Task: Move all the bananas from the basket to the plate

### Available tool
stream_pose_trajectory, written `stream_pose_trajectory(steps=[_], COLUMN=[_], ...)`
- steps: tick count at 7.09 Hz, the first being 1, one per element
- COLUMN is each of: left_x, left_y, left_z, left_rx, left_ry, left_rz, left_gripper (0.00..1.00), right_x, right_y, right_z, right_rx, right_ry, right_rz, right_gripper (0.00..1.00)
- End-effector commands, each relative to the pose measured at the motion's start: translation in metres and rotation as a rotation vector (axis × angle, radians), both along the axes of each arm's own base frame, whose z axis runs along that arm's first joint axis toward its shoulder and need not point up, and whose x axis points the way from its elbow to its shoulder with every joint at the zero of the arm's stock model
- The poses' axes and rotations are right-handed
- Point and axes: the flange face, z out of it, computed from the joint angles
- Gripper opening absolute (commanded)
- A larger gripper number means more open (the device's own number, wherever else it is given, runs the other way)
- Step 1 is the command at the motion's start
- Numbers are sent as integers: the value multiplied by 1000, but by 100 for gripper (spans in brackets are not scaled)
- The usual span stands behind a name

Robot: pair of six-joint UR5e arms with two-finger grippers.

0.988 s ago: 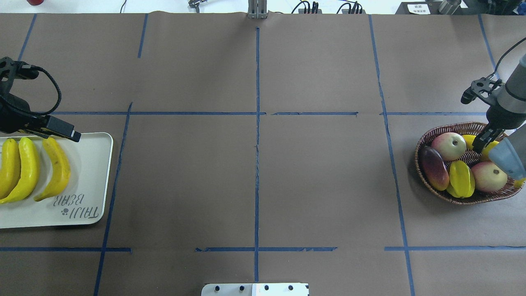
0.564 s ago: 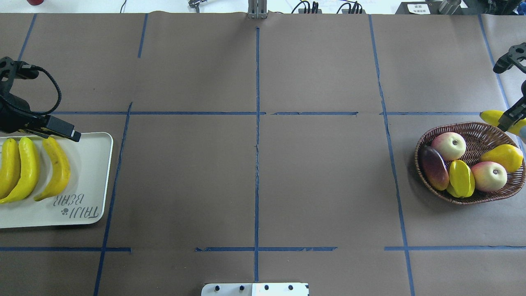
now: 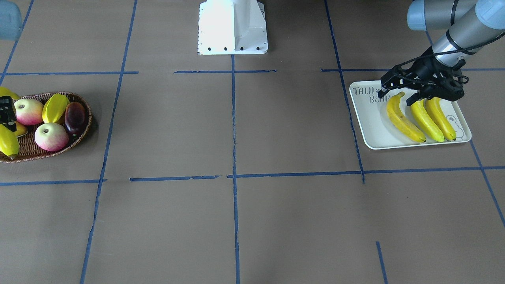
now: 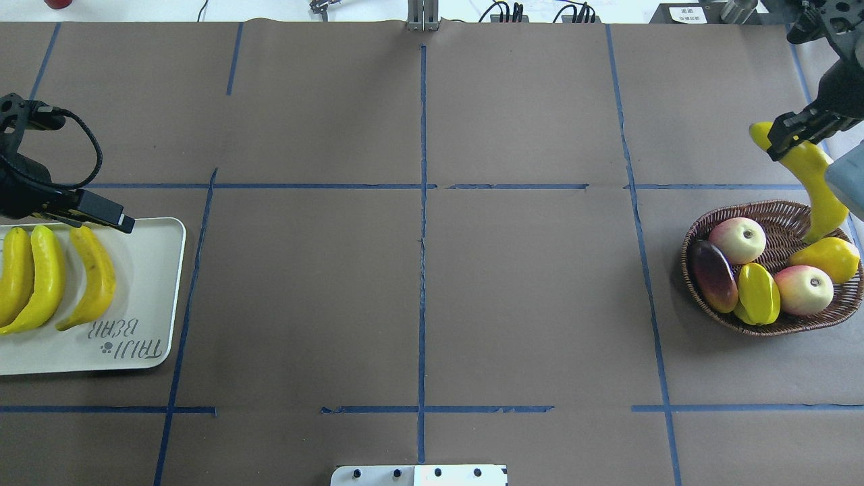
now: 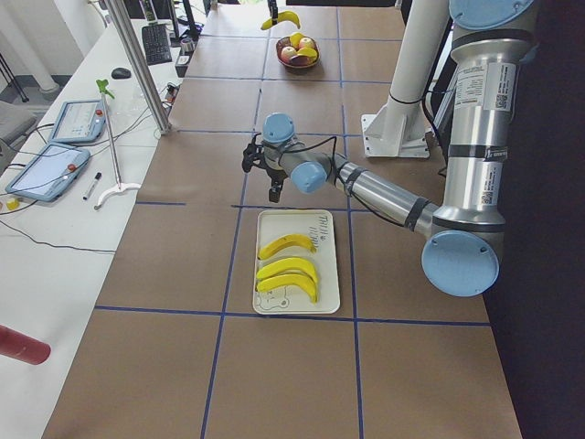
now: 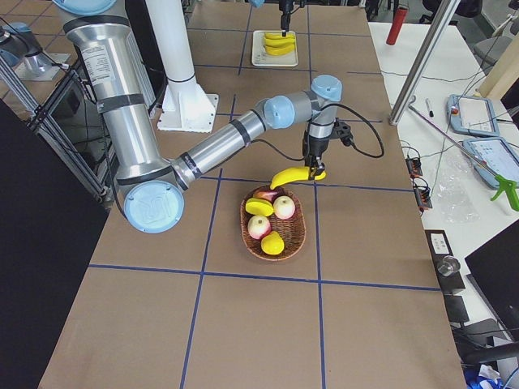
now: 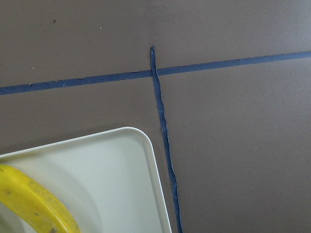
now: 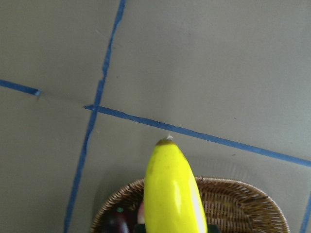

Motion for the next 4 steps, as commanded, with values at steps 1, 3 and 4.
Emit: stream_pose_trajectory(steps=[1,3,4], left_x=[2,6,8], left_y=[-2,-7,-9], left_z=[-5,-20,-28], left_rx=[-5,-28,-34], left_ry=[10,34,45], left_rz=[-6,-32,-43], left_gripper=[100,100,100], right_x=[-47,-110,-127], right_y=[-2,13,16], right_z=[-48,-70,-73], right_rx=[-61,-137,-157], right_ry=[-121,-283,-352], right_rz=[151,295,328], right_gripper=[1,2,2])
